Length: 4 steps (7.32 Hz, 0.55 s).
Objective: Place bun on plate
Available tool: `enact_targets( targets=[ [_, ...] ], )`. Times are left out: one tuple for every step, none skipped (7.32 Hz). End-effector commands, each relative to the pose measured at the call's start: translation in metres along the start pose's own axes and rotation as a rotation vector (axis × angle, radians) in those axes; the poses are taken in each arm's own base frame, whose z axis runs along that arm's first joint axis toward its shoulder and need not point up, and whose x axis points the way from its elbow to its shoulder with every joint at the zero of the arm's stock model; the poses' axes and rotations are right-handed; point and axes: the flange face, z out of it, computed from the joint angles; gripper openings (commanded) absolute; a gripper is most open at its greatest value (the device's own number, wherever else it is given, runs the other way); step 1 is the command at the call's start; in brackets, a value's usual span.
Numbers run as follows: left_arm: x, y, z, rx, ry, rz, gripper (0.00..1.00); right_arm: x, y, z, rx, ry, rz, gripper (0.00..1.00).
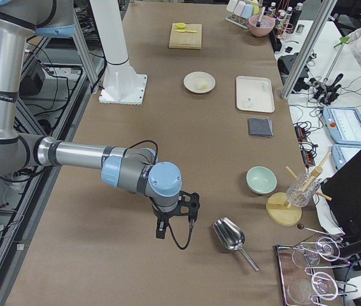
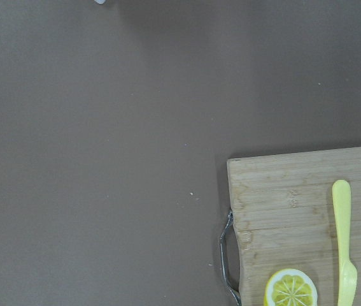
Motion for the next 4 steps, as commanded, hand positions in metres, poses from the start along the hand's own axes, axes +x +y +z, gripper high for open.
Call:
enact_targets(
  targets=[
    [-0.002, 0.0017, -0.0009, 0.022, -0.027, 0.022, 0.97, -0.0007, -0.0006, -0.0004, 0.001, -0.003, -0.001, 1.0],
    [-0.0024, 0.0032, -0.0001, 0.022, -0.025, 0.021, 0.97, -0.0007, -0.0006, -0.0004, 0.001, -0.004, -0.001, 1.0],
    [-0.0024, 0.0032, -0.0001, 0.022, -0.025, 0.021, 0.97, -0.0008, -0.0007, -0.0004, 0.002, -0.005, -0.001, 1.0],
    [0.0006, 0.0012, -0.0033, 0.029, -0.025, 0.031, 0.97, -0.0016, -0.0004, 0.0012, -0.003, -0.005, -0.011, 1.0]
  ],
)
